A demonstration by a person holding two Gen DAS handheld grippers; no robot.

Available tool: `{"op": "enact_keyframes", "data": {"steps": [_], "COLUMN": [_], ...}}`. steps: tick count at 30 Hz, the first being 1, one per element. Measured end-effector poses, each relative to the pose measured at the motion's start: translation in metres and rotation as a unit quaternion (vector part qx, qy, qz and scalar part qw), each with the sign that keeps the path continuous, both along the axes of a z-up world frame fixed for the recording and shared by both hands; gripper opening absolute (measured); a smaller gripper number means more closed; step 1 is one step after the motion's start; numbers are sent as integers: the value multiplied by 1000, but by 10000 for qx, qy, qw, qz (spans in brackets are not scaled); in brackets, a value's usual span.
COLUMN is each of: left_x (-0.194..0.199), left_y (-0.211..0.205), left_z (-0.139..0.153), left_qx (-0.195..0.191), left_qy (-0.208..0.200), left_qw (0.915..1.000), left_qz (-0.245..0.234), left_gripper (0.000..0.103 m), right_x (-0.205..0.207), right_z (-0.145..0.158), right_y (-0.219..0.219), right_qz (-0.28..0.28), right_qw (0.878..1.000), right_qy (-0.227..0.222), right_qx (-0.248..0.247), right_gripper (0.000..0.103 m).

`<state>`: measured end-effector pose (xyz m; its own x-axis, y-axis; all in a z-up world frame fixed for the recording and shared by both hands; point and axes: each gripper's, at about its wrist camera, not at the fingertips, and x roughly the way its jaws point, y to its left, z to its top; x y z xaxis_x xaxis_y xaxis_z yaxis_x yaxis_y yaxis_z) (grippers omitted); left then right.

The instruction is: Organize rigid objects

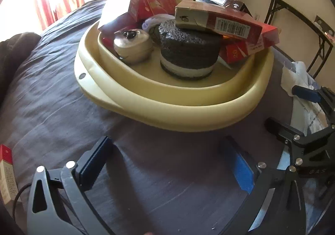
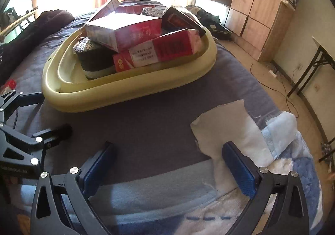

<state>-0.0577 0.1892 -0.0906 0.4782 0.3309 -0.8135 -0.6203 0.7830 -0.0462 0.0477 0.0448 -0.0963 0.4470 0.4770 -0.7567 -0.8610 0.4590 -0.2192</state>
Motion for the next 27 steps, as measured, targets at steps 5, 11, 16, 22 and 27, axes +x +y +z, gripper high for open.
{"op": "enact_keyframes", "data": {"steps": [5, 11, 16, 22, 27], "left_x": [0, 1, 1, 0, 0], "left_y": [1, 1, 1, 0, -2], "left_z": [1, 1, 1, 1, 1], "left_qx": [6, 5, 7, 5, 9], "left_qy": [7, 12, 11, 9, 12], "left_qw": [10000, 10000, 10000, 10000, 10000], "left_qz": [0, 1, 1, 1, 1], "left_gripper": [103, 103, 103, 103, 103], "right_x": [2, -1, -1, 0, 0], "right_z": [0, 4, 4, 4, 4], "right_y": [-1, -10, -12, -13, -14], "right_qz": [7, 13, 14, 18, 14], "right_qw": [10000, 10000, 10000, 10000, 10000], "right_qy": [9, -2, -10, 21, 12], "right_qx": [11, 17, 15, 27, 24], "right_gripper": [103, 103, 103, 103, 103]}}
